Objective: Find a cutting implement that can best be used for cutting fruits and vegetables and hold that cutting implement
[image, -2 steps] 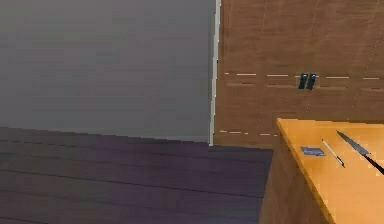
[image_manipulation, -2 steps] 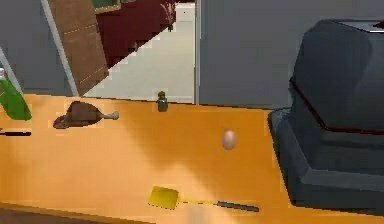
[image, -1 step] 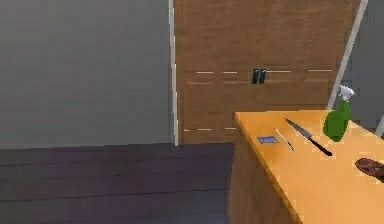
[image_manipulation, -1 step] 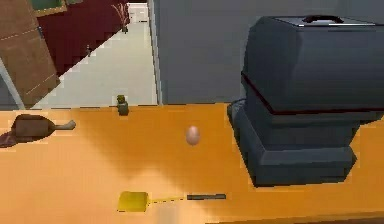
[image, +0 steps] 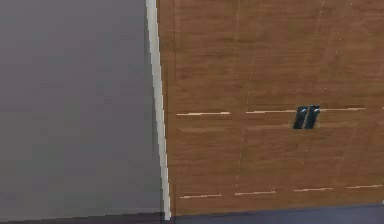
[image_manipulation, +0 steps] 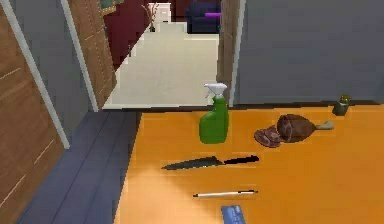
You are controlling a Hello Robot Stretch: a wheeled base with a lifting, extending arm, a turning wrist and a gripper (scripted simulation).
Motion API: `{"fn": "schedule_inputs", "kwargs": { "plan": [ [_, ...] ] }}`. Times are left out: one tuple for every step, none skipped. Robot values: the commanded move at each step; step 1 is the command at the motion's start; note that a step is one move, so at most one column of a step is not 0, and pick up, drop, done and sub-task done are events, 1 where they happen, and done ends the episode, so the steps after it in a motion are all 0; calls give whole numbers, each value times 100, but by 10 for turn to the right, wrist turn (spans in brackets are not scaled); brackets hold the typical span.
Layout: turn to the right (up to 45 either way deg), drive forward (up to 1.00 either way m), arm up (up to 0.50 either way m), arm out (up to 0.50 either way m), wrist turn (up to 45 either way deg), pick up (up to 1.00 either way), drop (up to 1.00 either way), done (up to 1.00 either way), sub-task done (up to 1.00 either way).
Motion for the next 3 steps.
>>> {"fn": "schedule_inputs", "kwargs": {
  "plan": [
    [30, 0, 0, 0, 0, 0, 0, 0, 0],
    [0, 15, 0, 0, 0, 0, 0, 0, 0],
    [300, 0, 0, 0, 0, 0, 0, 0, 0]
  ]
}}
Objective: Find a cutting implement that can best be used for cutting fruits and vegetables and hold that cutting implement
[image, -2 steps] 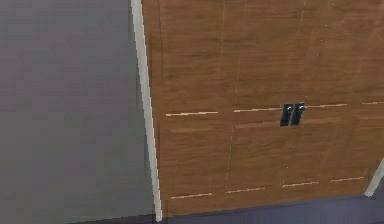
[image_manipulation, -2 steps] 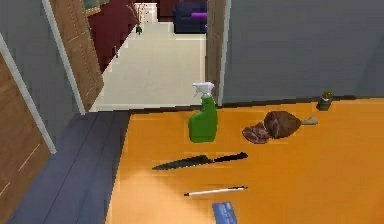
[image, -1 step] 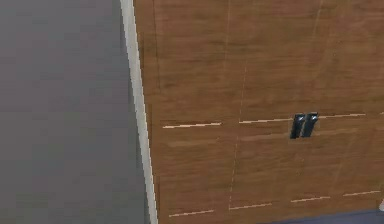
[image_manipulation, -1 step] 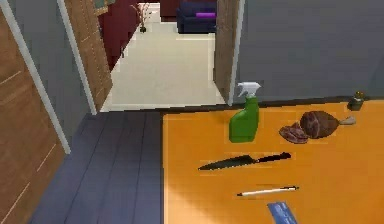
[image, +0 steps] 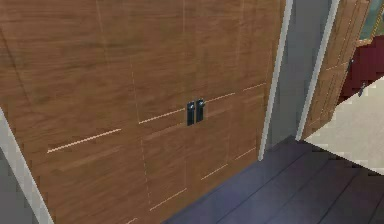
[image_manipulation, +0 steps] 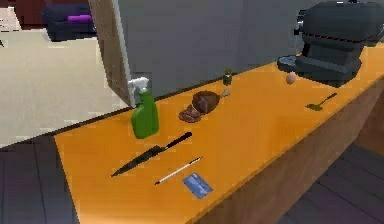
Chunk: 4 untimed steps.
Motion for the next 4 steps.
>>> {"fn": "schedule_inputs", "kwargs": {
  "plan": [
    [0, 20, 0, 0, 0, 0, 0, 0, 0],
    [450, 0, 0, 0, 0, 0, 0, 0, 0],
    [60, 0, 0, 0, 0, 0, 0, 0, 0],
    [0, 80, 0, 0, 0, 0, 0, 0, 0]
  ]
}}
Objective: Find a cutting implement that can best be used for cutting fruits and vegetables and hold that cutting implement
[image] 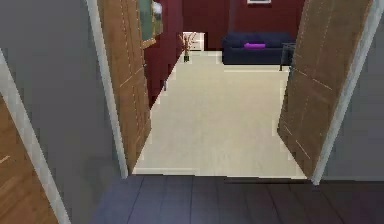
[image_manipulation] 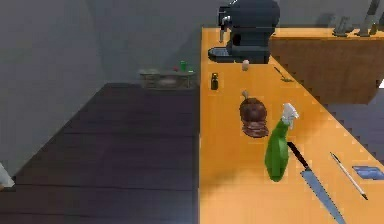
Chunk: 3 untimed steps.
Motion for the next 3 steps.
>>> {"fn": "schedule_inputs", "kwargs": {
  "plan": [
    [450, 0, 0, 0, 0, 0, 0, 0, 0],
    [0, 10, 0, 0, 0, 0, 0, 0, 0],
    [330, 0, 0, 0, 0, 0, 0, 0, 0]
  ]
}}
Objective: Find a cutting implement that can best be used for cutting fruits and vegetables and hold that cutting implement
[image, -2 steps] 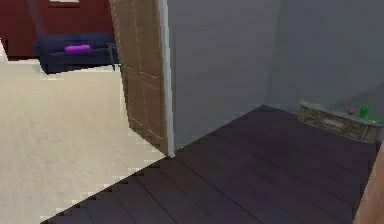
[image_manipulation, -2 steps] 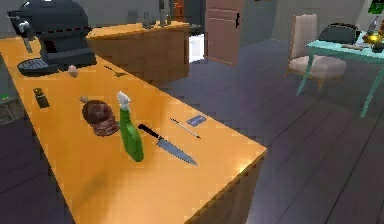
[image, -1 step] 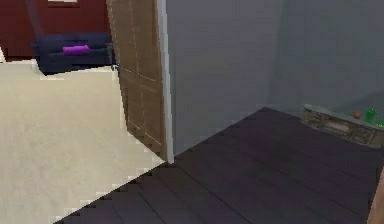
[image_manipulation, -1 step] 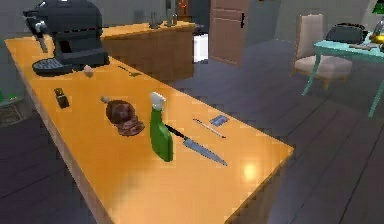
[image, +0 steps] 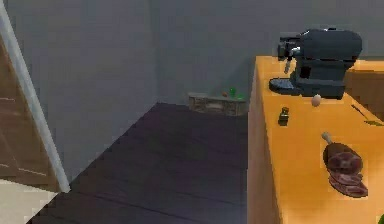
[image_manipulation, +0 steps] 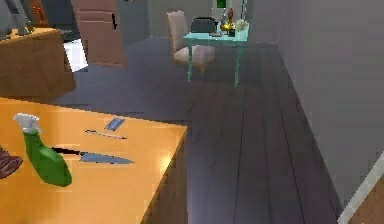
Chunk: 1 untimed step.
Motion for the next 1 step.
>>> {"fn": "schedule_inputs", "kwargs": {
  "plan": [
    [30, 0, 0, 0, 0, 0, 0, 0, 0]
  ]
}}
